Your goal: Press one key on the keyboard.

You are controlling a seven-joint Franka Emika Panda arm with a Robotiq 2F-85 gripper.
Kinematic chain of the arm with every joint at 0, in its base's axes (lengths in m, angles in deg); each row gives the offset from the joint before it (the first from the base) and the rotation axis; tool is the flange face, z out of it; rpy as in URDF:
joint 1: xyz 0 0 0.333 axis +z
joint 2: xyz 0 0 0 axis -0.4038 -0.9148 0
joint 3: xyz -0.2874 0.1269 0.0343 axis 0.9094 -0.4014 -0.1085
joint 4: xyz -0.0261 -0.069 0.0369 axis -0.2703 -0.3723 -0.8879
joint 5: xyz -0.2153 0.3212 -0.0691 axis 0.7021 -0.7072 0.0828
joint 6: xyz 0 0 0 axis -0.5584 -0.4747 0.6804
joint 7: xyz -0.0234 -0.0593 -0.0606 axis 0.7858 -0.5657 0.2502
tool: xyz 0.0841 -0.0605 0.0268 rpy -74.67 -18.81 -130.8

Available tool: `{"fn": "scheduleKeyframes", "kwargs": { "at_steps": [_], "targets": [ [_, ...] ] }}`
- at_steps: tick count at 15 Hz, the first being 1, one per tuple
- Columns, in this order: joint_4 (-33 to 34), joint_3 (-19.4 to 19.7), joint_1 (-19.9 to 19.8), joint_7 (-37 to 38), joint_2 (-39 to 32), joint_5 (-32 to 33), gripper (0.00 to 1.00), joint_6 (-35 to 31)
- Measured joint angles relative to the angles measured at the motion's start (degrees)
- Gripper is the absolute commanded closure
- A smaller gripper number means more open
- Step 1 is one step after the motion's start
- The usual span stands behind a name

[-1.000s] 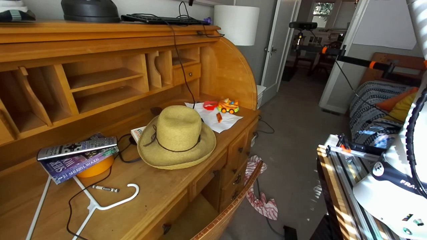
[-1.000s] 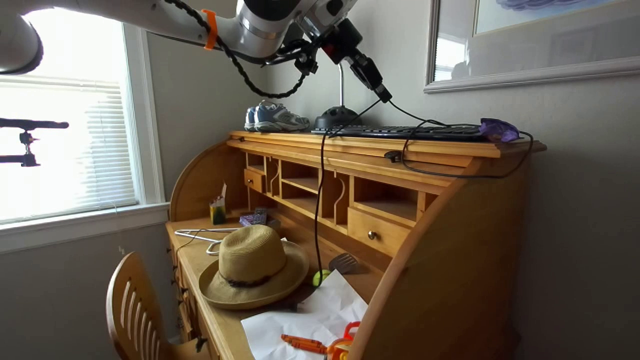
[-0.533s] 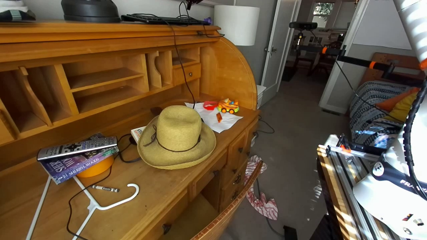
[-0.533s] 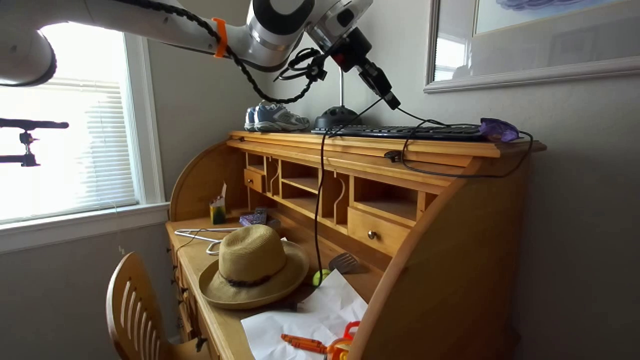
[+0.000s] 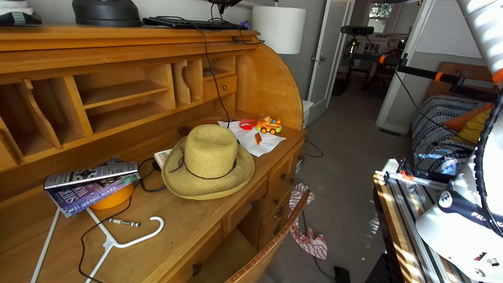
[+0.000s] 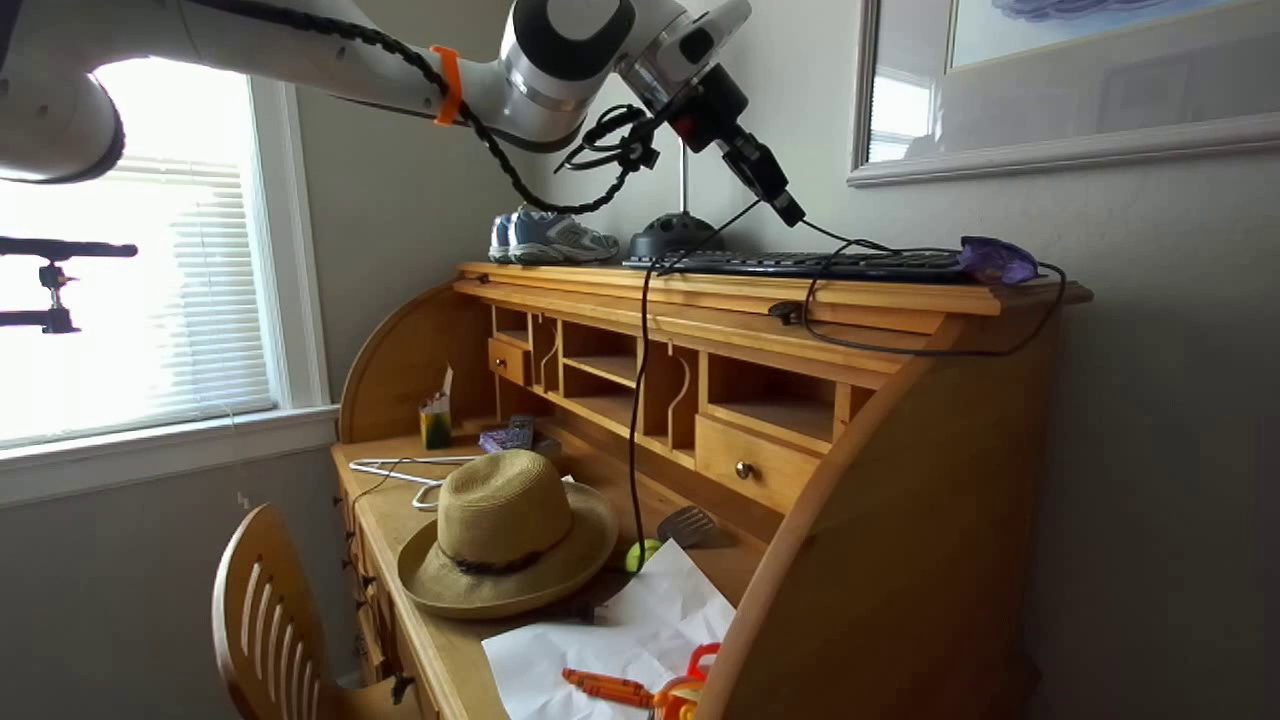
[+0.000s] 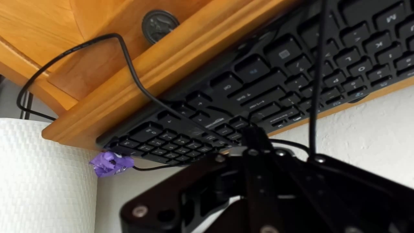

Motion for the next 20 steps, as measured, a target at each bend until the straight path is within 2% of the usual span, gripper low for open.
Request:
{"fn": "scheduleKeyframes", "kwargs": {
  "at_steps": [12, 20],
  "targets": [
    [0.0, -0.4, -0.2, -0.8, -1.7, -0.2, 1.00, -0.3],
    [0.0, -1.6, -1.0, -0.8, -2.7, -1.2, 1.00, -4.7]
  ]
}}
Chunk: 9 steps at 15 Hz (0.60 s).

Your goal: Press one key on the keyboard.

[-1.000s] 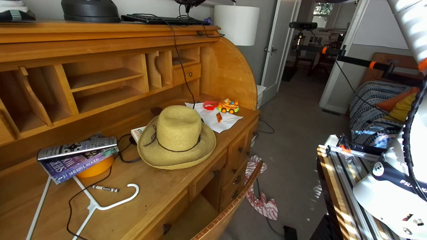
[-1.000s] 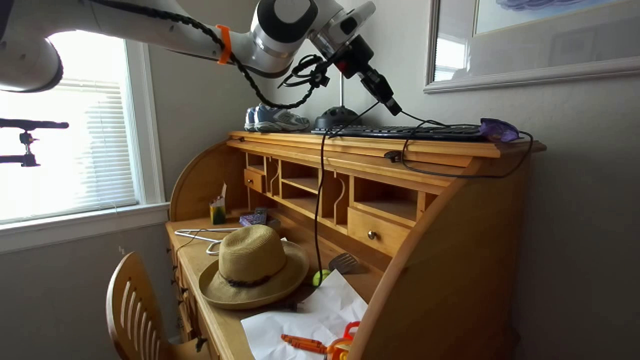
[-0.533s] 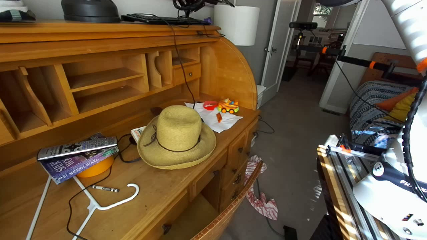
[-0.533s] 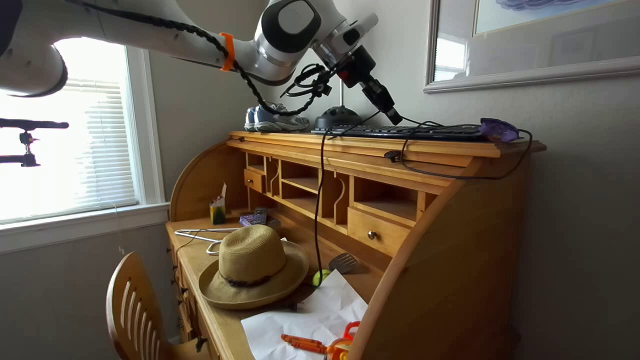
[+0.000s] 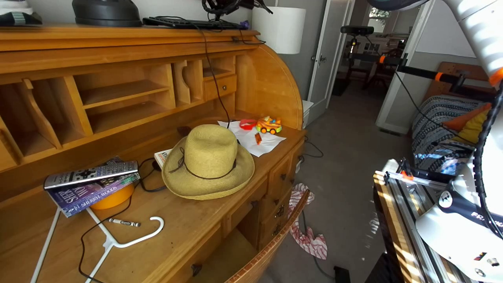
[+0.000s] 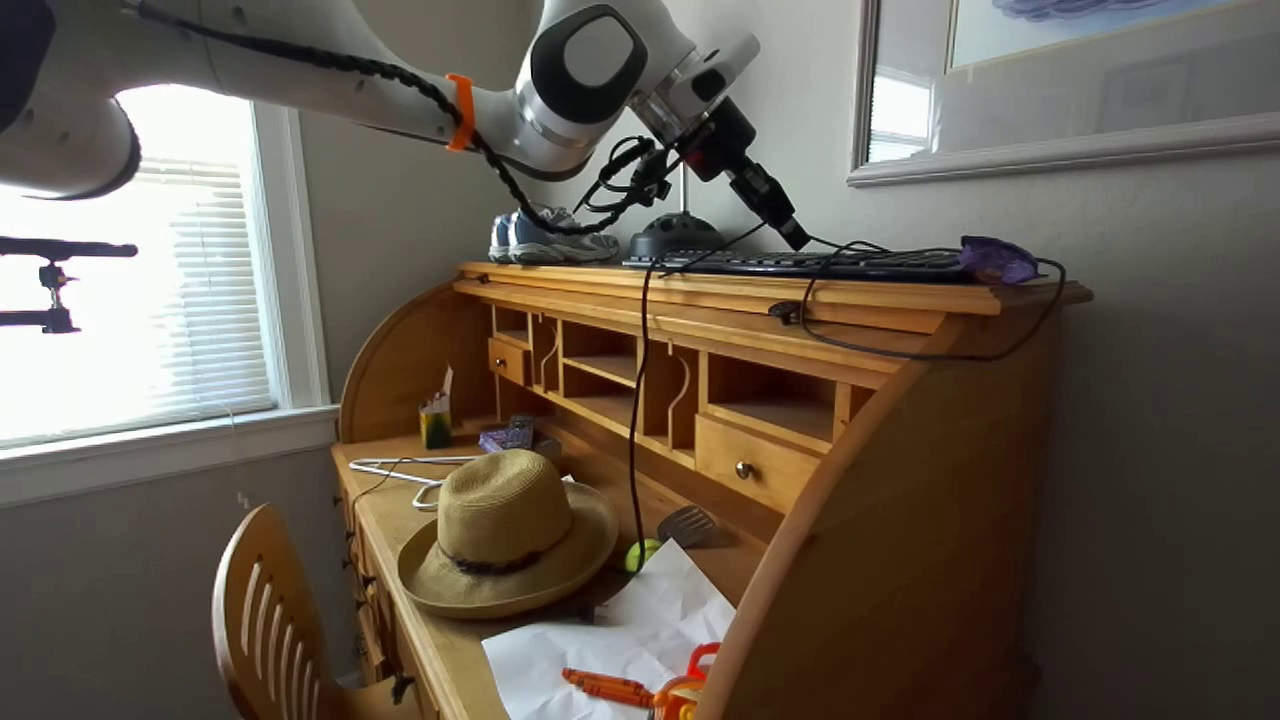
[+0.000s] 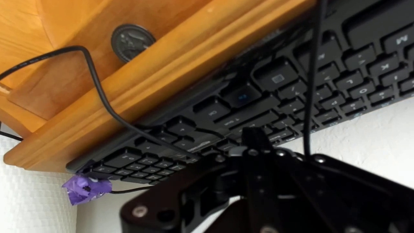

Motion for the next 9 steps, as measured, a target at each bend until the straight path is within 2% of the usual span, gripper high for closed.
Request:
{"fn": "scheduleKeyframes", "kwargs": {
  "at_steps": [9],
  "targets": [
    [0.0, 0.0, -0.3, 0.3, -1.4, -0.1, 1.00, -3.8]
  ]
}}
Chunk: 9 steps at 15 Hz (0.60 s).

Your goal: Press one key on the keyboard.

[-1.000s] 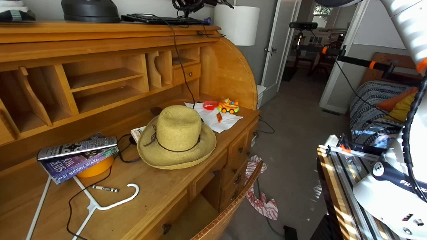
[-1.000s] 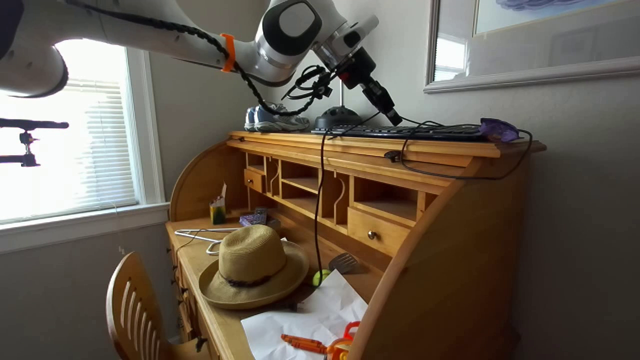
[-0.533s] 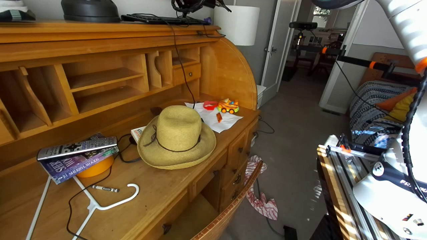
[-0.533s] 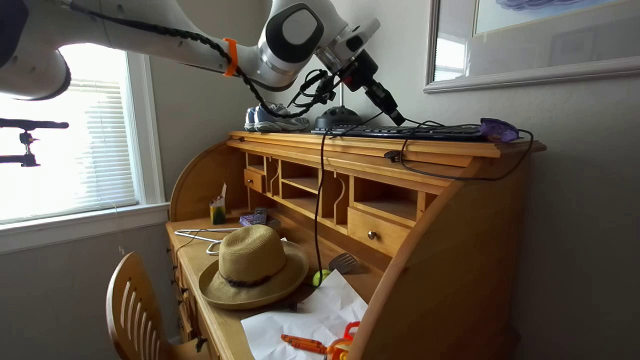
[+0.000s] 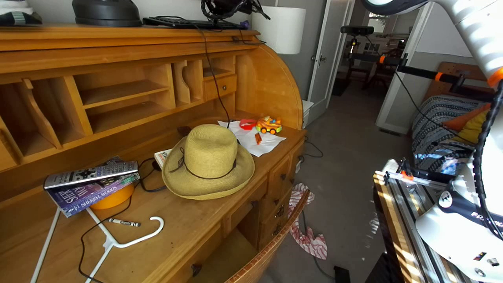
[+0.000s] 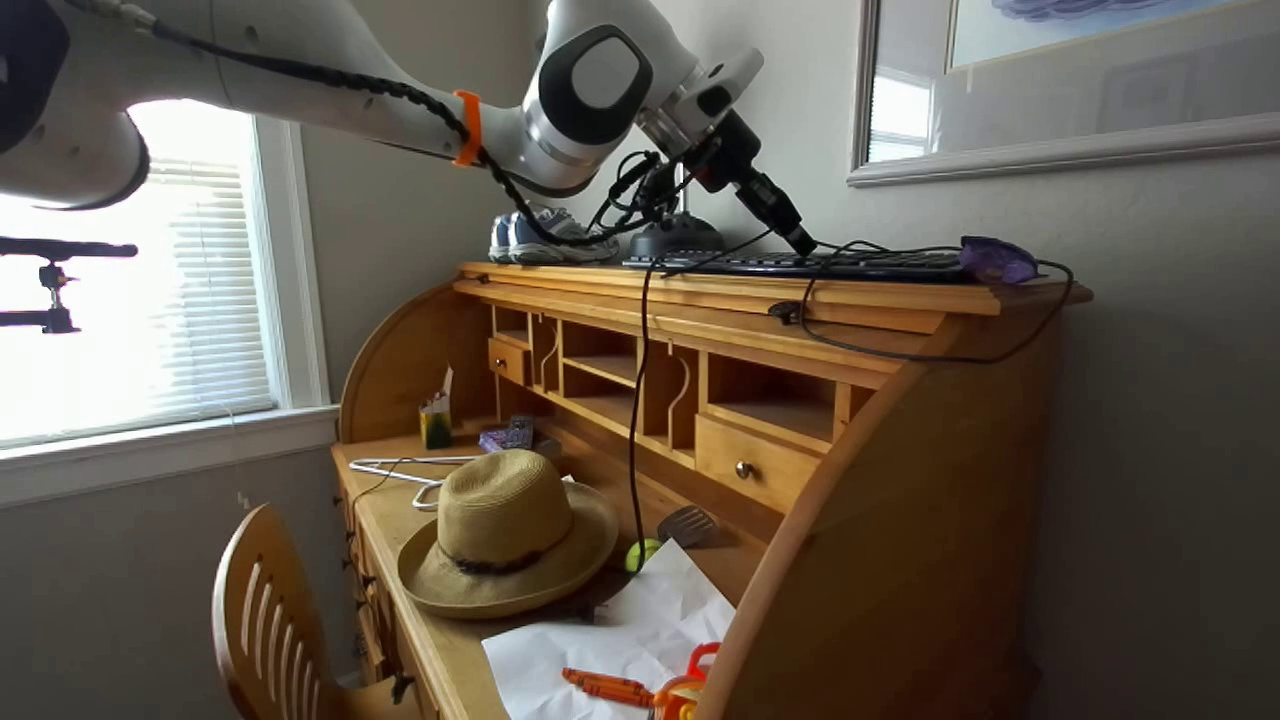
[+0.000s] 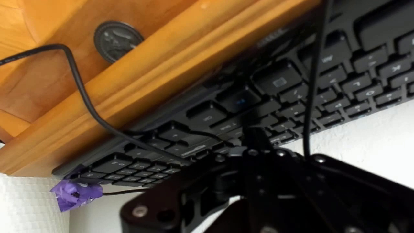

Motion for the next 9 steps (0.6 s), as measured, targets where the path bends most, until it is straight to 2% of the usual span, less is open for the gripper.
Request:
{"fn": "scheduleKeyframes", "kwargs": {
  "at_steps": [9],
  "targets": [
    [0.0, 0.0, -0.1, -0.1, -0.4, 0.0, 1.00, -0.9]
  ]
}}
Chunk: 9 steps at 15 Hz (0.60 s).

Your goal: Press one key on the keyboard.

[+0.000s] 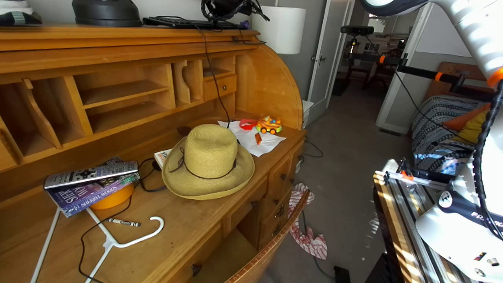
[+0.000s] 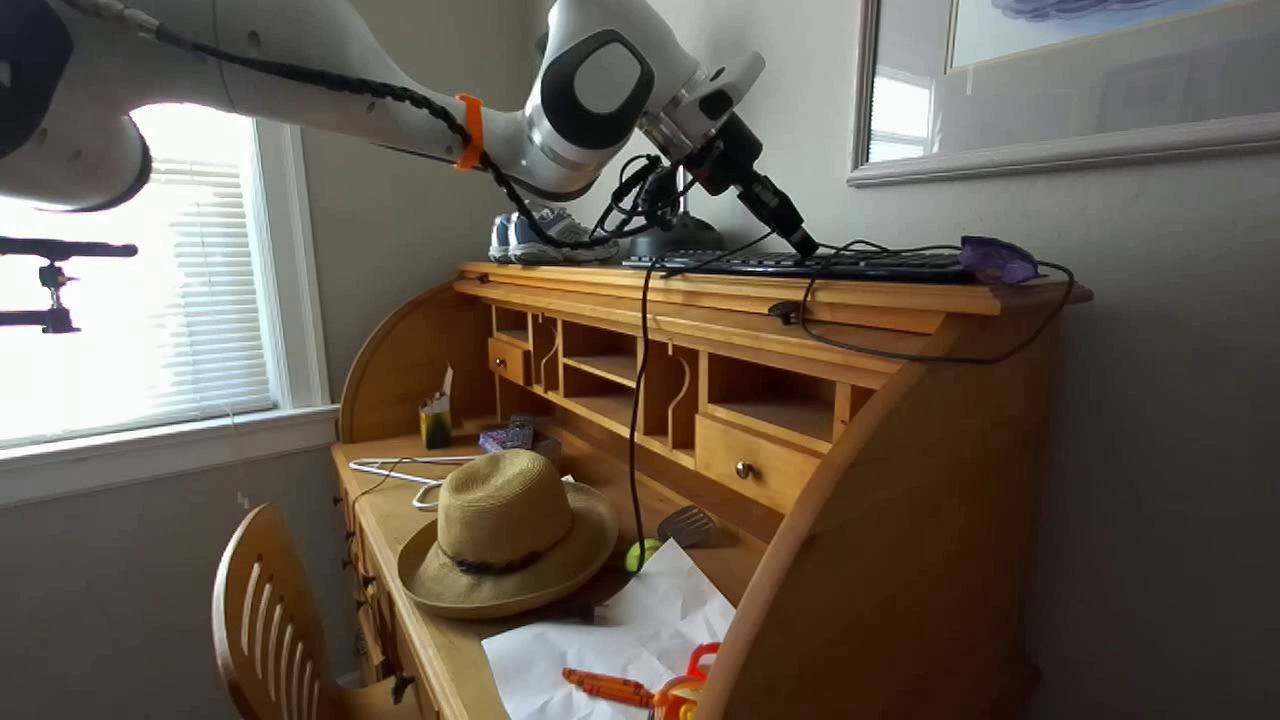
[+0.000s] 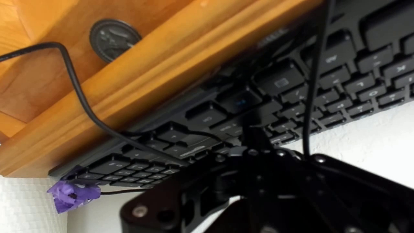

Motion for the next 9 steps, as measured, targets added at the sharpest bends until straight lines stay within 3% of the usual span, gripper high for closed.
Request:
{"fn": "scheduleKeyframes", "kwargs": {
  "at_steps": [9],
  "targets": [
    [0.1, 0.0, 0.0, 1.5, 0.2, -0.1, 1.00, 0.0]
  ]
}}
